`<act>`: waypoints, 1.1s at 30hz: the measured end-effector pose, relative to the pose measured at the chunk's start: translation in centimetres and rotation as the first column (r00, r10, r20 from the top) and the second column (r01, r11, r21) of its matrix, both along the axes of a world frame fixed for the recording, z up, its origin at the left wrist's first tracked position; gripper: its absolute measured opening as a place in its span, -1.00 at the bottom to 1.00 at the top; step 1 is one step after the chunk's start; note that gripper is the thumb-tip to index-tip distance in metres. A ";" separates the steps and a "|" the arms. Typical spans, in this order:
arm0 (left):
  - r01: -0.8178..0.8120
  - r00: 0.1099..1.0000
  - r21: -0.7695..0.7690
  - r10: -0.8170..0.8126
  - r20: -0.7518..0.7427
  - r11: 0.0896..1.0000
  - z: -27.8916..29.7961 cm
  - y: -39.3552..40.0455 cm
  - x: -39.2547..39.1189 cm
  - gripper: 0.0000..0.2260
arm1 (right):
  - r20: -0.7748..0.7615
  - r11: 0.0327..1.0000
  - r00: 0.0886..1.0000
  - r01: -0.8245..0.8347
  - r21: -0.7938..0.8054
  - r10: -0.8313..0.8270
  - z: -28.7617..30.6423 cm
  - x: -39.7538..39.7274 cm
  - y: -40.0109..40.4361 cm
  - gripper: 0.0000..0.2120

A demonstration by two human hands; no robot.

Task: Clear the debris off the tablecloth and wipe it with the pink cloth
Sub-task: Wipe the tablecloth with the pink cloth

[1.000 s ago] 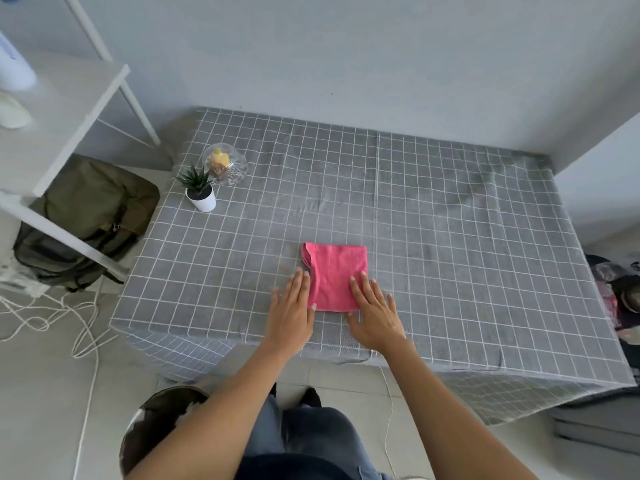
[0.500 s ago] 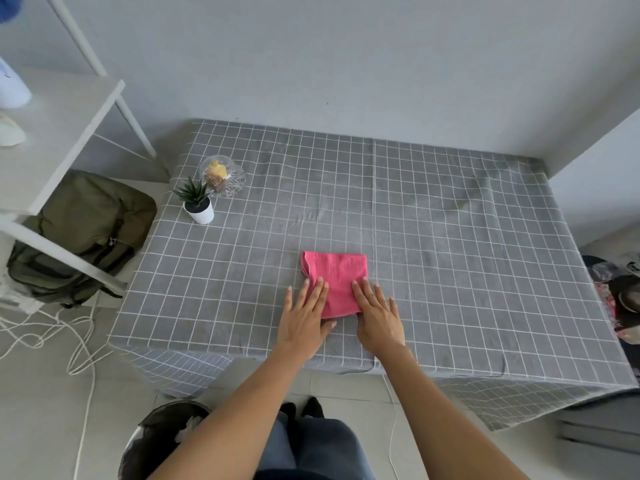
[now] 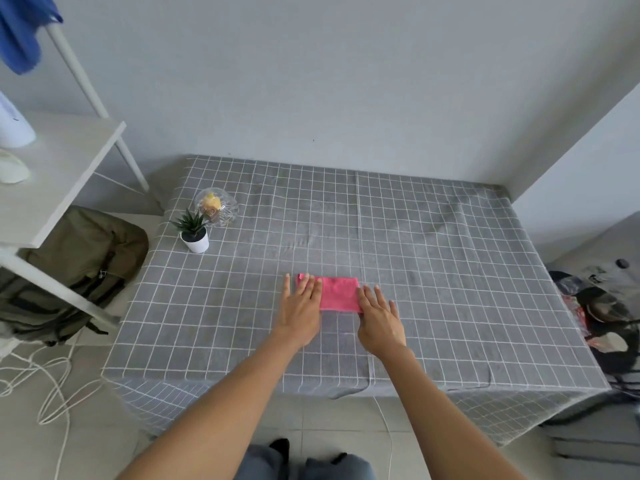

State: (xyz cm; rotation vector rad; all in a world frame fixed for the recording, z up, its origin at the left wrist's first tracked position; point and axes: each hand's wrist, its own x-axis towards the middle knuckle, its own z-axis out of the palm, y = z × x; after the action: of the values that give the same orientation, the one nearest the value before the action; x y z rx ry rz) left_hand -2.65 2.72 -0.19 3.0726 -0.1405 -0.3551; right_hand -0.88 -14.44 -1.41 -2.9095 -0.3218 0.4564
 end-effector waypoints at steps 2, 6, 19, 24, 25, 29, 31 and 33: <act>0.015 1.000 -0.006 -0.015 0.024 1.000 1.5 -0.2 1.3 -0.44 | 0.039 1.000 0.999 0.012 0.012 -0.013 1.2 1.0 -0.3 -0.42; 0.041 0.996 0.007 -0.041 0.074 0.999 4.0 -2.3 3.7 -0.47 | 0.092 1.000 0.996 0.020 0.020 -0.021 3.7 3.4 -2.5 -0.44; -0.011 1.000 -0.063 0.011 0.003 0.998 4.5 -19.3 7.1 -0.47 | 0.103 1.000 0.994 -0.023 0.001 0.023 6.0 7.6 -19.8 -0.41; -0.042 0.999 -0.100 0.043 0.011 0.994 4.4 -26.9 7.2 -0.45 | 0.062 1.000 0.998 -0.025 0.012 0.024 6.7 8.5 -26.9 -0.43; -0.047 0.999 -0.109 0.049 0.013 0.993 4.5 -28.0 7.3 -0.46 | 0.065 0.999 0.997 -0.030 0.012 0.029 6.8 8.8 -28.1 -0.43; -0.060 0.993 -0.169 0.076 0.092 0.984 5.4 -31.5 8.3 -0.49 | 0.133 0.998 0.991 -0.030 0.049 0.023 7.3 9.4 -31.8 -0.41; -0.062 0.986 -0.191 0.090 0.143 0.980 5.7 -33.0 8.8 -0.48 | 0.211 0.996 0.977 -0.010 0.089 -0.009 7.1 9.5 -33.2 -0.39; -0.066 0.977 -0.195 0.103 0.189 0.979 5.5 -34.3 8.7 -0.47 | 0.270 0.992 0.962 0.002 0.126 -0.036 6.2 9.0 -34.4 -0.39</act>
State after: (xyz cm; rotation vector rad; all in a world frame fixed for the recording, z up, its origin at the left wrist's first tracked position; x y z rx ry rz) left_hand 6.08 -31.63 5.33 2.9081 -0.0458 -0.0283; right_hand 8.07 -48.84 4.82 -2.8475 -0.3454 0.0282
